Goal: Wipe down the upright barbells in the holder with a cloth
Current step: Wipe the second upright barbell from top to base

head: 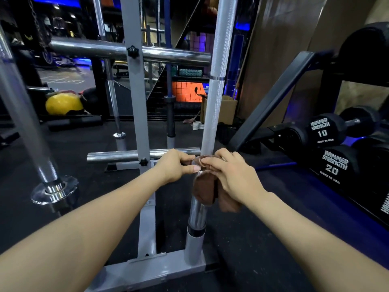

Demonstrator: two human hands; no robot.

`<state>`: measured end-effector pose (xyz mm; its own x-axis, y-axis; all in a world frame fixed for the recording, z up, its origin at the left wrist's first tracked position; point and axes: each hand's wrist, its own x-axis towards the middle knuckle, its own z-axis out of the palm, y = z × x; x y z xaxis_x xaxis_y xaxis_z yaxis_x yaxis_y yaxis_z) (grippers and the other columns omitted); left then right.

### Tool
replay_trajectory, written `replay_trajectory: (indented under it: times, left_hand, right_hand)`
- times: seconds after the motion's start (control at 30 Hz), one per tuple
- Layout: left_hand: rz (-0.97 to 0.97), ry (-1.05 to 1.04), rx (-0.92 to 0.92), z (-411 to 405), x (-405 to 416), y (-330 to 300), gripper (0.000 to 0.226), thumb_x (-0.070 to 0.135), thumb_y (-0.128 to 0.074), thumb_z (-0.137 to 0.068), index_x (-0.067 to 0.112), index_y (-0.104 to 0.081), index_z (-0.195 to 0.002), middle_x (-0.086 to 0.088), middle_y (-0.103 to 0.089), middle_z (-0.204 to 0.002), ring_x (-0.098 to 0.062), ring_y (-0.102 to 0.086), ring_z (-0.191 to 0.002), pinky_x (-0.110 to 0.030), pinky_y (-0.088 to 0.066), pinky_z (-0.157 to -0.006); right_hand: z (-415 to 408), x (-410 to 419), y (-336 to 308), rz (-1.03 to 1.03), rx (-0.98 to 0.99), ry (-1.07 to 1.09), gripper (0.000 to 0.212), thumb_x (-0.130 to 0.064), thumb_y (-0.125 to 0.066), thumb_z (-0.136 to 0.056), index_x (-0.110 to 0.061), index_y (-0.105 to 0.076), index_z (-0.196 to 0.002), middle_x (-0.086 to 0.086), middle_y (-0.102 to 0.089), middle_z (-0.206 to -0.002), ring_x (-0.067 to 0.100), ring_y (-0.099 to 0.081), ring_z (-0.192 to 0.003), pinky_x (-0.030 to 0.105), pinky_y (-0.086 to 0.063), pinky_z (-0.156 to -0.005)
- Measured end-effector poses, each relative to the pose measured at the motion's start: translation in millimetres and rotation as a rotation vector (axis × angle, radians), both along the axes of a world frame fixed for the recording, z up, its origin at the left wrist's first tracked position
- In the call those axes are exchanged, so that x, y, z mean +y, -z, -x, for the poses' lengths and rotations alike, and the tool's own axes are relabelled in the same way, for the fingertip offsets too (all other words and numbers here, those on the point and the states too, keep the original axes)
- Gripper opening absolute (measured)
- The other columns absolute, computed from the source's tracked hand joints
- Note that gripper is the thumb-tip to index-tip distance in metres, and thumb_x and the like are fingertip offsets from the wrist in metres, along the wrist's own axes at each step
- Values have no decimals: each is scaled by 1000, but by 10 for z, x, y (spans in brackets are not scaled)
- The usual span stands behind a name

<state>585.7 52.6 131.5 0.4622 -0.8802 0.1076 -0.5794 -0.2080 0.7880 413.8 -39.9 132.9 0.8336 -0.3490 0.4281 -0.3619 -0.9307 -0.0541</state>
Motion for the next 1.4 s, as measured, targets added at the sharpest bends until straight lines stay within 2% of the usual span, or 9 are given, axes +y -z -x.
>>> replay_trajectory:
  times: [0.17, 0.37, 0.43, 0.53, 0.67, 0.8, 1.1, 1.3, 1.4]
  left_hand:
    - [-70, 25, 35, 39, 57, -96, 49, 31, -63, -90, 14, -52, -135, -1, -59, -128, -13, -55, -115, -20, -37, -92]
    - [306, 144, 336, 221, -195, -941, 70, 43, -72, -77, 16, -43, -135, 4, -58, -116, -7, -56, -101, -23, -44, -88]
    - [321, 214, 316, 261, -353, -1169, 67, 44, -77, -69, 20, -51, -126, 3, -60, -114, -10, -57, -102, -27, -44, -93]
    - [323, 325, 358, 260, -550, -1222, 16, 29, -67, -85, 15, -65, -93, 0, -71, -92, -13, -66, -90, -30, -49, -89]
    - [440, 253, 514, 326, -640, -1126, 42, 25, -60, -92, 13, -43, -55, 4, -45, -42, -11, -43, -39, -22, -46, -49]
    - [558, 71, 453, 403, -725, -1088, 48, 25, -64, -90, 16, -37, -51, 3, -34, -38, -13, -31, -35, -24, -33, -46]
    - [535, -432, 81, 629, -755, -1102, 57, 58, -53, -88, 2, -61, -92, -11, -63, -90, -29, -60, -89, -31, -41, -63]
    - [389, -74, 285, 492, -518, -1191, 69, 67, -48, -85, 5, -58, -114, -7, -63, -100, -21, -61, -91, -33, -46, -81]
    - [252, 122, 342, 294, -406, -1301, 71, 61, -44, -90, 9, -42, -139, -2, -48, -140, -22, -46, -127, -35, -32, -106]
  right_hand:
    - [69, -56, -222, -140, 96, -4, 31, -41, -46, -97, -44, -53, -127, -10, -47, -114, 18, -45, -105, 37, -47, -78]
    - [151, -237, -355, -294, -137, 76, 31, -24, -57, -93, -29, -59, -123, 1, -52, -109, 26, -55, -106, 40, -44, -91]
    - [94, -254, -349, -341, -167, 80, 31, -23, -58, -92, -28, -60, -123, 3, -53, -108, 27, -56, -106, 38, -43, -92]
    - [37, -261, -214, -380, -166, 83, 31, -25, -58, -92, -29, -59, -123, 1, -52, -107, 27, -55, -106, 37, -43, -93]
    - [-32, -285, -39, -420, -153, 105, 32, -27, -56, -94, -32, -57, -125, -1, -51, -109, 24, -54, -108, 39, -43, -94]
    - [-94, -293, -13, -400, -158, 141, 33, -30, -55, -94, -34, -55, -127, -3, -49, -110, 23, -53, -109, 41, -45, -92]
    - [66, -149, -45, -280, -179, 178, 33, -31, -54, -94, -33, -54, -128, -1, -49, -111, 24, -51, -109, 41, -45, -91]
    - [109, -48, -344, -238, -293, 216, 32, -24, -60, -91, -29, -60, -123, 4, -52, -106, 30, -55, -106, 39, -44, -92]
    - [9, -45, -628, -196, -413, 194, 31, -22, -61, -90, -26, -62, -121, 7, -55, -105, 31, -56, -106, 39, -43, -93]
